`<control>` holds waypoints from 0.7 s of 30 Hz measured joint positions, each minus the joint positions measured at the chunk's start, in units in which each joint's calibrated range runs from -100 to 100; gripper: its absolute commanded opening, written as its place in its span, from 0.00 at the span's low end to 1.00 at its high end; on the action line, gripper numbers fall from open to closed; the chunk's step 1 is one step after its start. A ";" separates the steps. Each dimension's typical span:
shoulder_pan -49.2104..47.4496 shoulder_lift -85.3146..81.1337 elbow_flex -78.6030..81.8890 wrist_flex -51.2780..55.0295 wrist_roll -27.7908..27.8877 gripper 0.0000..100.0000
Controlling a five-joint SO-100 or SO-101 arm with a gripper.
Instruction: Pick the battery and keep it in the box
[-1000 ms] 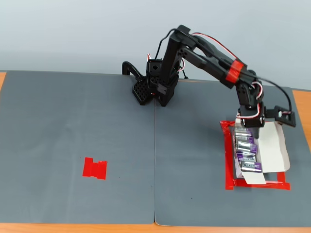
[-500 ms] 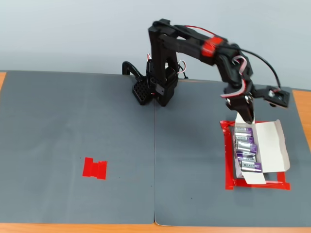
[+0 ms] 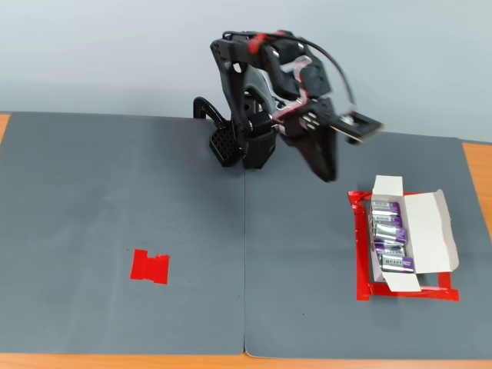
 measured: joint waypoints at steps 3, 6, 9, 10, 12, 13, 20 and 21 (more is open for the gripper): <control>5.08 -7.22 4.22 -0.61 0.00 0.03; 8.77 -12.74 8.80 -0.61 -0.98 0.03; 12.16 -16.57 12.75 -0.61 -3.42 0.03; 13.19 -18.18 14.10 -0.61 -4.35 0.03; 15.18 -20.56 17.15 -0.61 -5.67 0.03; 16.06 -21.58 18.77 -0.61 -6.15 0.03; 21.74 -34.15 36.82 -0.61 -6.69 0.03; 22.11 -35.09 39.34 -0.61 -6.69 0.03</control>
